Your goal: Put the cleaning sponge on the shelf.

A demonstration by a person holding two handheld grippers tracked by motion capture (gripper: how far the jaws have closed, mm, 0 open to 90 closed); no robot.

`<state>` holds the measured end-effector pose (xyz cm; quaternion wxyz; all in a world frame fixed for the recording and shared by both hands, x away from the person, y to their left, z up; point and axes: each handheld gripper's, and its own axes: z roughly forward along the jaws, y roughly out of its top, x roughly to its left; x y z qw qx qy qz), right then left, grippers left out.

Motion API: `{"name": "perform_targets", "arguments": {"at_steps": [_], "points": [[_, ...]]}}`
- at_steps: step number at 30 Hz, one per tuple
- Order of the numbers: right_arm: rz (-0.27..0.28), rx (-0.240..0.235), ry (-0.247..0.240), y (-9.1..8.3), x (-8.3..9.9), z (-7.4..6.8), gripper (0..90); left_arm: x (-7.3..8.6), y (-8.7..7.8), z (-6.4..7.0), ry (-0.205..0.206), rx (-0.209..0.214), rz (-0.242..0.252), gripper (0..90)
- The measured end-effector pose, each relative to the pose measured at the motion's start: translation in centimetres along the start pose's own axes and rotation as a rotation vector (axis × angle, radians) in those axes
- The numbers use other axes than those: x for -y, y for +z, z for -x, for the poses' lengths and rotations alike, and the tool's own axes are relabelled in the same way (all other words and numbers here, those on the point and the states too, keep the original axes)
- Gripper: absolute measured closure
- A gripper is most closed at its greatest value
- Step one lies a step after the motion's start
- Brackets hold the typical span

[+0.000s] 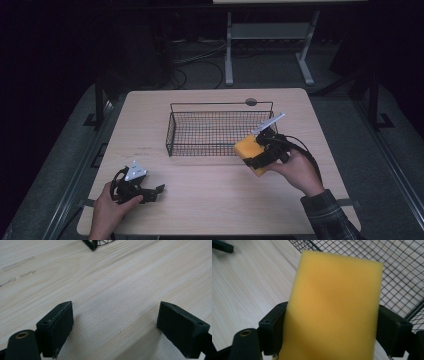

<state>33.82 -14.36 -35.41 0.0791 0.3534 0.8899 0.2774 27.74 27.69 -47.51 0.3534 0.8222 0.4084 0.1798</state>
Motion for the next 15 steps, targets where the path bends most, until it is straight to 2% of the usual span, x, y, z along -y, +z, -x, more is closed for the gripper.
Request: {"name": "perform_targets", "arguments": {"at_steps": [4, 15], "points": [[0.002, 0.008, 0.009, -0.1, -0.4, 0.4, 20.1, 0.0, 0.0, 0.0, 0.0, 0.0, 0.001, 12.9], [0.0, 0.042, 0.043, 0.2, -1.8, 2.9, 20.1, 0.0, 0.0, 0.0, 0.0, 0.001, -0.002, 12.9]]}}
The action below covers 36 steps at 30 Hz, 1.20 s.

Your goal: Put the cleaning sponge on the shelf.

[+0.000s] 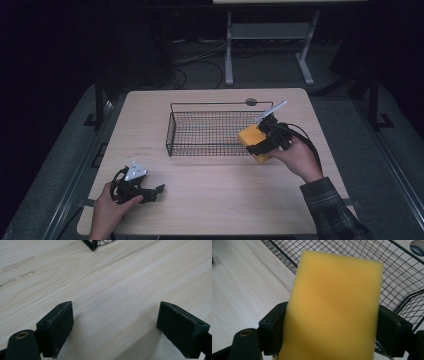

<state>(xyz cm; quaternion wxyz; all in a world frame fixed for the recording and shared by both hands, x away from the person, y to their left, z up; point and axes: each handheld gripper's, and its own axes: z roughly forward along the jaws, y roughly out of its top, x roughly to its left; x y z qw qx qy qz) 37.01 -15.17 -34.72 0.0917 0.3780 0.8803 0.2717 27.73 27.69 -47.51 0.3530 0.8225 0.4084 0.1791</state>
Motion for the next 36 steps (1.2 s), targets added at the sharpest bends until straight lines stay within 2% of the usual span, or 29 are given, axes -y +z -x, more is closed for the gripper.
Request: {"name": "perform_targets", "arguments": {"at_steps": [12, 26, 36], "points": [[-0.012, 0.03, 0.024, 1.0, -1.6, 2.2, 20.0, 0.0, 0.0, 0.0, 0.0, 0.0, 0.0, 12.9], [-0.032, 0.066, 0.089, 3.0, -3.1, 5.4, 19.9, 0.0, 0.0, 0.0, 0.0, 0.0, 0.0, 12.9], [-0.037, 0.075, 0.114, 4.5, -3.8, 6.6, 19.8, 0.0, 0.0, 0.0, 0.0, 0.0, -0.001, 12.9]]}}
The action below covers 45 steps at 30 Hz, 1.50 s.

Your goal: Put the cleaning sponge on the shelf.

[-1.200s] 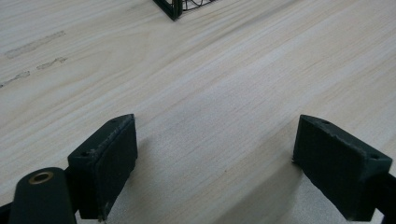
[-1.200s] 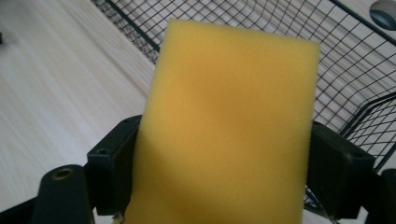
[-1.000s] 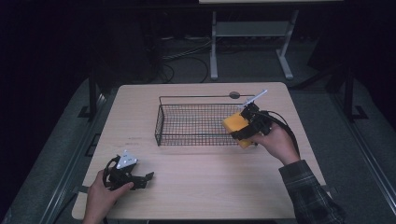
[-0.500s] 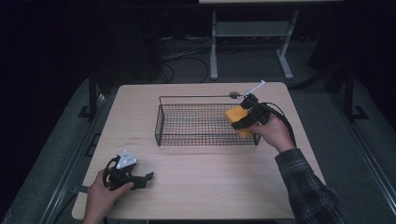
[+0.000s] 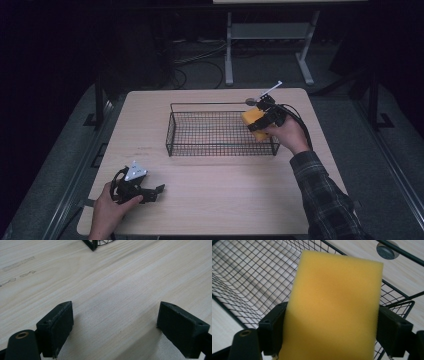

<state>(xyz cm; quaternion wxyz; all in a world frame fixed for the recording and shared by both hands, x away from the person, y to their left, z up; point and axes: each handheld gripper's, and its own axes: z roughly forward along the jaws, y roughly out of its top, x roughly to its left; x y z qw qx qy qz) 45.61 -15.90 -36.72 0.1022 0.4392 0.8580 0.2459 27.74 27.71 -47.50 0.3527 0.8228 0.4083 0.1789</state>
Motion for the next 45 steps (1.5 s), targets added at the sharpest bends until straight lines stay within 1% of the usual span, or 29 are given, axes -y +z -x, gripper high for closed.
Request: {"name": "perform_targets", "arguments": {"at_steps": [4, 5, 12, 19, 22, 27, 33, 41, 45], "points": [[-0.01, -0.001, 0.003, 0.8, -0.1, 0.2, 19.7, 0.0, 0.0, 0.0, 0.0, 0.0, 0.0, 12.9], [-0.017, 0.001, 0.007, 1.2, -0.1, 0.3, 19.6, 0.0, 0.0, 0.0, 0.0, 0.0, 0.0, 12.9], [-0.036, 0.005, 0.009, 2.3, -0.1, 0.5, 19.3, 0.0, 0.0, 0.0, -0.001, 0.0, 0.001, 12.9], [-0.049, 0.002, 0.007, 2.9, -0.1, 0.4, 19.0, 0.0, 0.0, 0.0, 0.0, 0.0, 0.0, 12.9], [-0.058, 0.002, -0.002, 3.3, -0.1, 0.3, 18.9, 0.0, 0.0, 0.0, 0.001, 0.0, 0.0, 12.9], [-0.074, -0.005, 0.002, 4.0, 0.0, 0.1, 18.7, 0.0, 0.0, 0.0, 0.0, 0.0, 0.0, 12.9], [-0.093, -0.014, 0.008, 4.5, 0.2, 0.0, 17.8, 0.0, 0.0, 0.0, 0.0, 0.0, 0.0, 12.9], [-0.093, -0.018, 0.005, 4.5, 0.3, 0.0, 17.3, 0.0, 0.0, 0.0, 0.0, 0.0, 0.0, 12.9], [-0.106, -0.025, 0.006, 4.6, 0.3, 0.0, 14.0, 0.0, 0.0, 0.0, 0.0, 0.0, 0.0, 12.9]]}}
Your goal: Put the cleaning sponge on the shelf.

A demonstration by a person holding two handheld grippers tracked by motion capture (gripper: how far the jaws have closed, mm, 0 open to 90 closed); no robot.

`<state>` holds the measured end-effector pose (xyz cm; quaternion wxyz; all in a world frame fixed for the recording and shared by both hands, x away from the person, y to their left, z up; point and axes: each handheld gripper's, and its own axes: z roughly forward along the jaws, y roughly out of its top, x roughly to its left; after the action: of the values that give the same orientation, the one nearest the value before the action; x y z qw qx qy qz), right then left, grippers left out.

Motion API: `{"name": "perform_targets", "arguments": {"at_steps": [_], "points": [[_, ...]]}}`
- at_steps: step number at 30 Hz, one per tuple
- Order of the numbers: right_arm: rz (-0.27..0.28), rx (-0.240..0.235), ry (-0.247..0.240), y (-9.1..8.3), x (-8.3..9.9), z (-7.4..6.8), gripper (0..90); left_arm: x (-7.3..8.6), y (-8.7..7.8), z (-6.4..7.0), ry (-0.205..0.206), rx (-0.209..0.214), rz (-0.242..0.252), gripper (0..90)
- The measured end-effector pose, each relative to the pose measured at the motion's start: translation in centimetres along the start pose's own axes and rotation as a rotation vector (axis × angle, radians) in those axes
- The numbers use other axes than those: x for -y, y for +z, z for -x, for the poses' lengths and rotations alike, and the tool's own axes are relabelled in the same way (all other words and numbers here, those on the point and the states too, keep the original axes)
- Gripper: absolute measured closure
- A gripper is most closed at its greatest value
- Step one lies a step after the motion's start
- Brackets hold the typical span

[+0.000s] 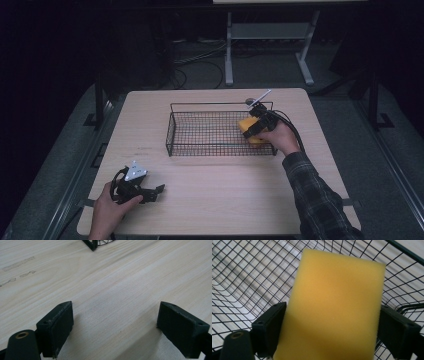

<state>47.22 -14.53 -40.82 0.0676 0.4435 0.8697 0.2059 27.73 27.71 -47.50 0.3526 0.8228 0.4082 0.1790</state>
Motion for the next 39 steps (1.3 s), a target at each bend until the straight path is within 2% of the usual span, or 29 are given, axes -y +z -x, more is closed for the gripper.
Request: {"name": "perform_targets", "arguments": {"at_steps": [7, 14, 30, 39], "points": [[-0.001, -0.003, -0.006, 0.1, -0.1, -0.2, 13.3, 0.0, 0.0, 0.0, 0.0, 0.0, 0.0, 12.9], [0.014, 0.002, -0.014, -0.6, -0.2, -0.3, 13.3, 0.0, 0.0, 0.0, -0.001, 0.0, 0.0, 12.9], [0.081, 0.005, -0.053, -4.0, 0.2, -1.3, 13.3, 0.0, 0.0, 0.0, 0.0, 0.0, 0.0, 12.9], [0.135, -0.005, -0.082, -6.3, 1.7, -2.1, 13.3, 0.0, 0.0, 0.0, 0.0, 0.0, 0.0, 12.9]]}}
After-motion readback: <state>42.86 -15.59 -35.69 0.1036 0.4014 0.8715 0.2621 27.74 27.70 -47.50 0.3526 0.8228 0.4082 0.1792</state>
